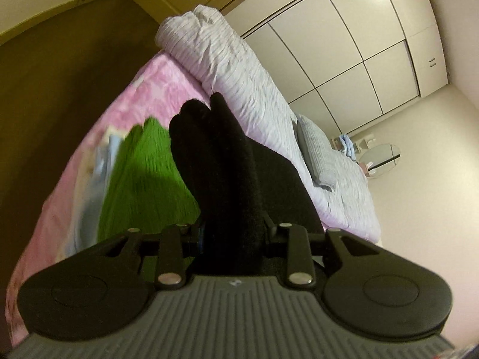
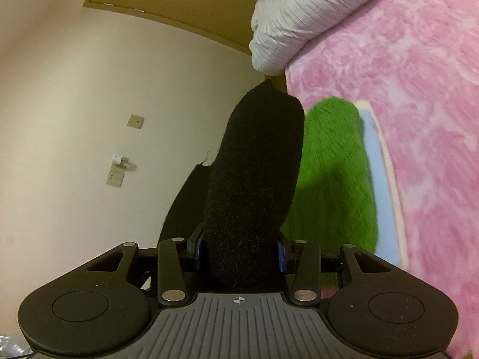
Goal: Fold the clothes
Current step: 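Lift the folded black garment with both grippers and carry it toward the towel stack, then lower the black garment onto the green towel with both grippers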
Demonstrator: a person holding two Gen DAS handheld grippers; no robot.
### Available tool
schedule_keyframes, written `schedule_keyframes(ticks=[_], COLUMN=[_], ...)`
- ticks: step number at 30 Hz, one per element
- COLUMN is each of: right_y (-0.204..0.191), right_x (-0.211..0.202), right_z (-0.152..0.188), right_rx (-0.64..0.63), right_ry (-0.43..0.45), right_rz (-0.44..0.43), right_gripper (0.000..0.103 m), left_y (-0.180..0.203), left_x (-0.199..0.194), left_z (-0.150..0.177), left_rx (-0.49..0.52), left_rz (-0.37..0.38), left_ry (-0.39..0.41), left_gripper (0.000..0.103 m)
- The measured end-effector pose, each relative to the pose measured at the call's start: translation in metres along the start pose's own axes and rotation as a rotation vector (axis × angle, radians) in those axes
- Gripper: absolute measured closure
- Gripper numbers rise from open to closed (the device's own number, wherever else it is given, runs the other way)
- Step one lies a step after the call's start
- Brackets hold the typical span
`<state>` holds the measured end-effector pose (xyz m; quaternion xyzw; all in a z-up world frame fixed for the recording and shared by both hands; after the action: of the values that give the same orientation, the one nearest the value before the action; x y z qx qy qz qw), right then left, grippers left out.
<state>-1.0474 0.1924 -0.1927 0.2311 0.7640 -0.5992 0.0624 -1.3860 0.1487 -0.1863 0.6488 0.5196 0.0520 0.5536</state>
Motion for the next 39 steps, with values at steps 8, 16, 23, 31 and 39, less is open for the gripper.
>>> schedule_keyframes(ticks=[8,16,23,31,39], right_y=[0.024,0.044,0.078,0.042,-0.021], right_x=[0.049,0.063,0.084,0.067,0.054], right_z=[-0.029,-0.028,-0.02,-0.029,0.004], right_rx=[-0.028,-0.044,-0.004,-0.186,-0.492], right_ry=[0.063,0.058,0.022,0.035,-0.04], right_rz=[0.017,0.063,0.183,0.382,0.523], right_gripper=[0.06,0.06,0.054,0.044,0.045], left_y=[-0.033,-0.056,-0.077,-0.045,0.01], left_x=[0.05,0.077,0.095,0.064,0.051], left_z=[-0.03,-0.025,-0.013,-0.02,-0.006], left_rx=[0.039,0.053,0.055,0.188,0.515], left_rz=[0.012,-0.017,-0.098,-0.248,-0.303], left_ry=[-0.012,-0.062,-0.067,-0.041,-0.125], left_gripper=[0.076,0.075,0.073,0.073,0.085])
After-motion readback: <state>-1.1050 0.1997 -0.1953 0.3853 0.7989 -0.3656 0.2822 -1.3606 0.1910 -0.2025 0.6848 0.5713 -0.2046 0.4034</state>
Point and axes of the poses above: each gripper's, at about its wrist camera, not at the fingertips, and x roughly the way its jaws point, y to its right, z to its underside, the point moved 3 cm from there along x, roughly the way its jaws point, and after that the axes turned 2 degrees about -x, right-handed, at the moved point
